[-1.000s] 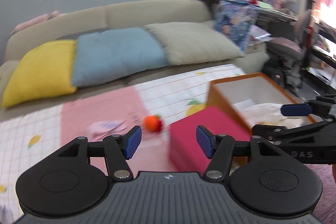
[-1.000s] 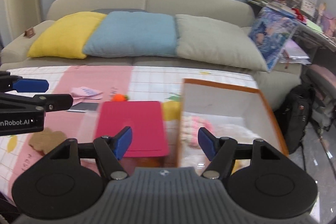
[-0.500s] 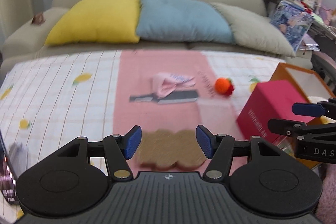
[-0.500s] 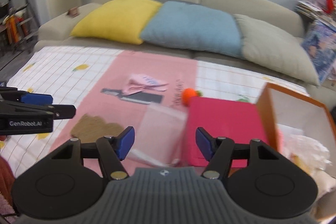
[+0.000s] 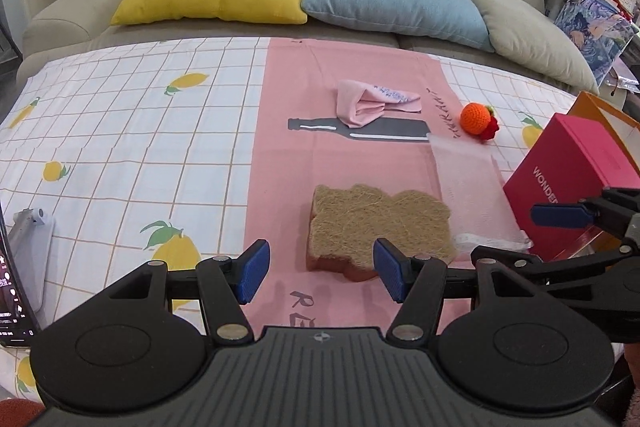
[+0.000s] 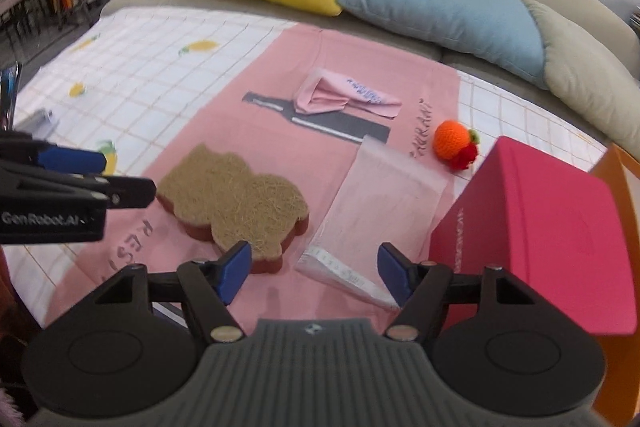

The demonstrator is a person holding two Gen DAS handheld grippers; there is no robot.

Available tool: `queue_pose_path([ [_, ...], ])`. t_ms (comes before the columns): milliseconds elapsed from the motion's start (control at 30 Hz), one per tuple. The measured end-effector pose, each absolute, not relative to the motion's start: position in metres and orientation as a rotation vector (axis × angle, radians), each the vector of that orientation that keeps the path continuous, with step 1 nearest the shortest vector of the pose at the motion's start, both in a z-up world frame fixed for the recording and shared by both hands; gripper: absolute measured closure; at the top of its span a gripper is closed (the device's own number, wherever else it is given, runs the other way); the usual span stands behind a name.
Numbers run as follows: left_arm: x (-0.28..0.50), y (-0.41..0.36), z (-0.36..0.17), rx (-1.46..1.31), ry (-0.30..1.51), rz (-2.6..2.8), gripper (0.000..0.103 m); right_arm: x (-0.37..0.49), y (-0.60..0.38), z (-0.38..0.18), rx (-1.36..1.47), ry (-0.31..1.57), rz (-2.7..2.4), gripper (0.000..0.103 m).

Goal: Organize soft objects
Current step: 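Move both tools back over the mat toward the brown sponge and clear bag, then grasp the brown coir sponge with the left tool while the right tool grasps the clear bag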

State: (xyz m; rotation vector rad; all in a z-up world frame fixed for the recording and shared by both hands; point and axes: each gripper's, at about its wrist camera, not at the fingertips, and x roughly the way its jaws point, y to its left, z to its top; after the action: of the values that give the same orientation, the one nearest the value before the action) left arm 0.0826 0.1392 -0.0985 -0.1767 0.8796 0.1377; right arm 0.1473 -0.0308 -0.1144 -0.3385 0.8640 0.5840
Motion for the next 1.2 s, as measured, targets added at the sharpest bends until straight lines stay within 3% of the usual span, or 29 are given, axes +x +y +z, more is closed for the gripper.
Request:
queue_pose_path([
  [100,0.087,0.142,-0.103,-0.188,0.895,0.139,0.033,0.155,-0.024,-0.12,-0.377,0.864,0.618,0.027],
  [267,0.094,0.14,-0.106,-0.146,0.907,0.089,0.033,0.163,-0.012,-0.127,-0.49,0.841,0.678,0.026],
  [433,0.102,0.132,-0.111,-0.054,0.905,-0.025,0.031,0.179,-0.014,-0.128,-0.472,0.87,0.688,0.033],
  [533,0.105,0.126,-0.114,0.03,0.894,-0.094,0.021,0.182,-0.016,-0.126,-0.47,0.861,0.66,0.045],
  [700,0.116,0.116,-0.126,0.183,0.923,-0.149,0.017,0.187,-0.019,-0.133,-0.443,0.912,0.65,0.05],
  [933,0.126,0.114,-0.144,0.17,0.966,-0.168,0.016,0.185,-0.014,-0.138,-0.417,0.911,0.655,0.054],
  [1067,0.127,0.111,-0.149,0.189,0.97,-0.138,0.029,0.187,-0.014,-0.138,-0.413,0.915,0.656,0.054],
  [1200,0.127,0.109,-0.148,0.171,0.974,-0.083,0.035,0.184,-0.013,-0.138,-0.422,0.905,0.652,0.054],
])
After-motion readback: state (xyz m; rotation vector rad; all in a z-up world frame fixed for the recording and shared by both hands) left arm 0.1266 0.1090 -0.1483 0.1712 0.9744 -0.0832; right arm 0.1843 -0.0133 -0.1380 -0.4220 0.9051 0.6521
